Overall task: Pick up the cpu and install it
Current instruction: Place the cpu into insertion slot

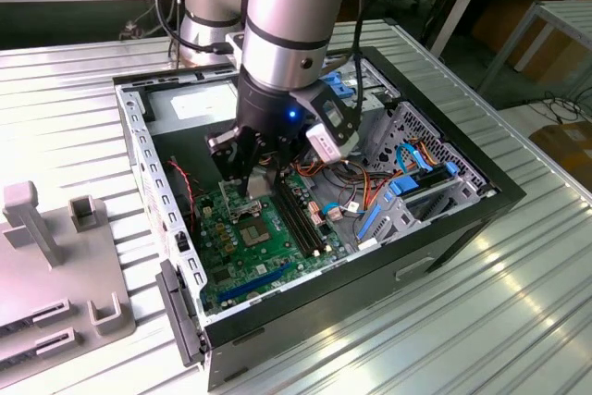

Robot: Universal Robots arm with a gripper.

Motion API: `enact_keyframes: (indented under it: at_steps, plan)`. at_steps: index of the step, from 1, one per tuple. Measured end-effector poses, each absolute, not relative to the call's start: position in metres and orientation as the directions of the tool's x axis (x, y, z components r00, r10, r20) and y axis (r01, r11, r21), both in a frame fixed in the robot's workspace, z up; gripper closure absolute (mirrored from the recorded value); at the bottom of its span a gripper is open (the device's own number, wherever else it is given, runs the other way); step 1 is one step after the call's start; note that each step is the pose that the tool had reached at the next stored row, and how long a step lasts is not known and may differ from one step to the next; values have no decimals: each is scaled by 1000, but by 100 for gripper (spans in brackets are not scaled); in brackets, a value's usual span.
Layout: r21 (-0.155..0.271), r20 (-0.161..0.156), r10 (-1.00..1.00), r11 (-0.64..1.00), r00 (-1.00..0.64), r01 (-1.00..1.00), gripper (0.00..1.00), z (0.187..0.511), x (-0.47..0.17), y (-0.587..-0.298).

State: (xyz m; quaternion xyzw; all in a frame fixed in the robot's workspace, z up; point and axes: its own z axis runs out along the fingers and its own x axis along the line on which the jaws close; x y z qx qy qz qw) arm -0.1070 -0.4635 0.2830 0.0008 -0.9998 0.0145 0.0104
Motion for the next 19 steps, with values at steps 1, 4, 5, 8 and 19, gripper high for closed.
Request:
enact_keyframes:
  at_steps: [1,4,5,8,19]
  plan:
    - [-29,21,1,1000,-1000,0,53,281,-107,-463]
    - [-29,21,2,1000,-1000,2,53,280,-107,-463]
    - [-29,21,2,1000,-1000,2,53,280,-107,-464]
    - [-29,21,2,1000,-1000,2,53,280,-107,-463]
    - [-28,21,2,1000,-1000,2,53,278,-107,-463]
